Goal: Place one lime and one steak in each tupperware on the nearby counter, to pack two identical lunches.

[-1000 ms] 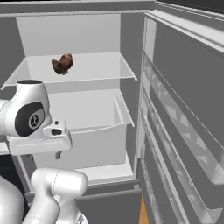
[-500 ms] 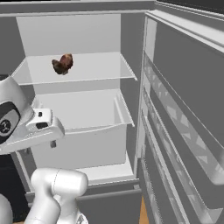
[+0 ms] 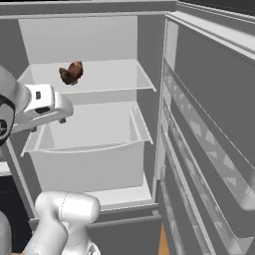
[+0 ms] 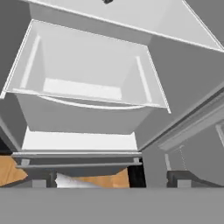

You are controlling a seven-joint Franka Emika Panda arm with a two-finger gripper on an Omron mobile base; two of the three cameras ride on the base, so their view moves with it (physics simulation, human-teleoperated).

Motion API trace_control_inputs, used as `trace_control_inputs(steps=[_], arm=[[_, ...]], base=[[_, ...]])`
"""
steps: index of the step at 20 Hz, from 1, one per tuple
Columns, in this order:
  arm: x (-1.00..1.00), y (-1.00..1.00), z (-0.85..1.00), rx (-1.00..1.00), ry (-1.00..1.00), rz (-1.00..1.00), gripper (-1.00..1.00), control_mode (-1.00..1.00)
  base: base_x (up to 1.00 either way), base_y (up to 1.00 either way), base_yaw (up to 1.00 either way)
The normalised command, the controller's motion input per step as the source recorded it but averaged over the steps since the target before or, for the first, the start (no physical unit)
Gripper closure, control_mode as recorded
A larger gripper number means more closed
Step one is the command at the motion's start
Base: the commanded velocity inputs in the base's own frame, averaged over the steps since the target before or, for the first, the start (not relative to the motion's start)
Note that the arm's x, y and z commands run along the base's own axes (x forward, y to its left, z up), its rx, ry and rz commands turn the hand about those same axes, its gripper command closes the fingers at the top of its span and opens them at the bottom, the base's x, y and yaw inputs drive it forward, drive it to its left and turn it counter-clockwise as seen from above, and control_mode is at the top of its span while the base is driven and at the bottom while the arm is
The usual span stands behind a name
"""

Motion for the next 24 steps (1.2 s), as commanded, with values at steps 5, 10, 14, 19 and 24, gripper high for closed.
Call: trace_control_inputs(steps=[5, 10, 14, 19, 24], arm=[[1.0, 0.14, 0.11, 0.29, -0.38, -0.05, -1.0, -1.0], [0.98, 0.28, 0.08, 0.34, -0.28, 0.0, -1.0, -1.0], [0.35, 0.25, 0.88, 0.12, 0.04, -0.03, -1.0, -1.0], [0.19, 0.22, 1.0, 0.0, 0.28, -0.04, -1.0, -1.0], [0.58, 0.24, 0.01, -0.01, 0.31, -0.06, -1.0, -1.0]], base=[[0.0, 0.0, 0.0], [0.0, 0.0, 0.0], [0.0, 0.0, 0.0], [0.0, 0.0, 0.0], [0.0, 0.0, 0.0]])
